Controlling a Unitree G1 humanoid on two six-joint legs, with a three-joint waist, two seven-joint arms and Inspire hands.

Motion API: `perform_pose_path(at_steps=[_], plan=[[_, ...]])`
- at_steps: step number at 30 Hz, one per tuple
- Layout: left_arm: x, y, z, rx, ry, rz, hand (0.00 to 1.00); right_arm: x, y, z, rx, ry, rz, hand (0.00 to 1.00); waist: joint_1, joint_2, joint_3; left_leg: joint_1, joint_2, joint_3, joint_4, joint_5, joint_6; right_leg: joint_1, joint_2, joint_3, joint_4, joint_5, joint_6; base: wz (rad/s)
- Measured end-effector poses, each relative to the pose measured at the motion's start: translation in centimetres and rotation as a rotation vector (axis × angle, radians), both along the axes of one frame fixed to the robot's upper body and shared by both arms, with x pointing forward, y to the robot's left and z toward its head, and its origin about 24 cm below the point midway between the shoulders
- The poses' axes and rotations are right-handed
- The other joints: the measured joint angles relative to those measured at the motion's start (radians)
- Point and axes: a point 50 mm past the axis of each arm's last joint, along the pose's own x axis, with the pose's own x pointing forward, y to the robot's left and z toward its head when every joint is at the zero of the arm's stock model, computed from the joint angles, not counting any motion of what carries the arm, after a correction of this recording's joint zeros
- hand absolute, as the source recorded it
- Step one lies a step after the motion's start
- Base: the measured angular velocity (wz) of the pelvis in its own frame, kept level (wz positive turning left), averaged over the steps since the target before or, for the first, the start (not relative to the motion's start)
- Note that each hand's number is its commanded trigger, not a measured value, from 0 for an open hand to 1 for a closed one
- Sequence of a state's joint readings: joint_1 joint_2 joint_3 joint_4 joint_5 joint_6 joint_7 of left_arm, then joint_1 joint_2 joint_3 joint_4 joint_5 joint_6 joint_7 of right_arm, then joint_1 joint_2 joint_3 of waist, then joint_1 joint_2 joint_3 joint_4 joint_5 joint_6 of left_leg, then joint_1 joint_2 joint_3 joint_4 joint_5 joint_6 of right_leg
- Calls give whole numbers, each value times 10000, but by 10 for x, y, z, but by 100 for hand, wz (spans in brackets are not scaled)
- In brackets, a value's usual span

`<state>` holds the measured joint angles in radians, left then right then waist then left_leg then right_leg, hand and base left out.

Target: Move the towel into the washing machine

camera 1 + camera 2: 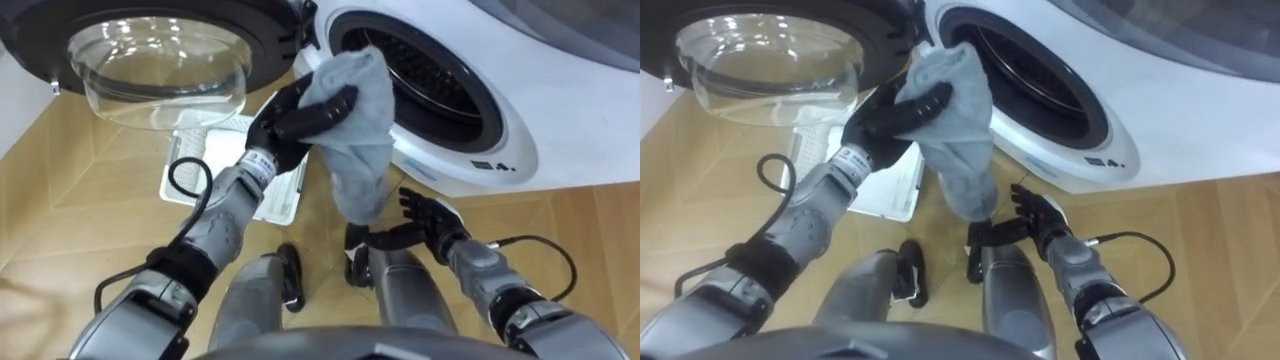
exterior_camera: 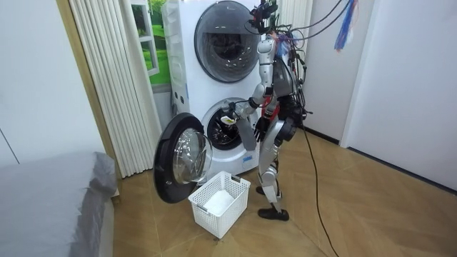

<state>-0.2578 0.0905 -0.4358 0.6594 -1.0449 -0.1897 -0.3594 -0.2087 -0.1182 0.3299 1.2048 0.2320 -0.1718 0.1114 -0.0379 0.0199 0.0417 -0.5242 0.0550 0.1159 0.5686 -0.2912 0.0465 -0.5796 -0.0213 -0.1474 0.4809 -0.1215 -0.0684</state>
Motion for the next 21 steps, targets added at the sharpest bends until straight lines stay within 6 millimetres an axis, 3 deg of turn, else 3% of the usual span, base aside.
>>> perform_pose_path(at_steps=[3, 8, 14, 21], plan=[[0, -1, 0, -652, 125, 25, 100, 3, 1, 1, -29, -52, -23, 0, 38, 4, 2, 22, -4, -11, -27, 2, -2, 28, -6, -25, -92, 0, 0, 0], [-6, -8, -6, -577, 544, -655, 100, 0, 0, -1, -138, 381, -53, 0, 122, 21, 13, 156, -153, -91, -400, 173, -36, 84, -115, -77, -156, 7, 5, 7], [-20, -16, -17, -247, 1025, -1400, 100, -3, -2, -3, -371, 554, 111, 0, 108, 52, 17, 128, -150, -63, -472, 172, -36, 47, -99, -53, -183, 2, 11, 0], [-36, -8, -30, 328, 1299, -2380, 100, -2, -2, -2, -469, 515, 184, 0, 133, 113, -10, 137, -137, 38, -494, 173, -37, 14, -82, -10, -172, -1, 13, 0]])
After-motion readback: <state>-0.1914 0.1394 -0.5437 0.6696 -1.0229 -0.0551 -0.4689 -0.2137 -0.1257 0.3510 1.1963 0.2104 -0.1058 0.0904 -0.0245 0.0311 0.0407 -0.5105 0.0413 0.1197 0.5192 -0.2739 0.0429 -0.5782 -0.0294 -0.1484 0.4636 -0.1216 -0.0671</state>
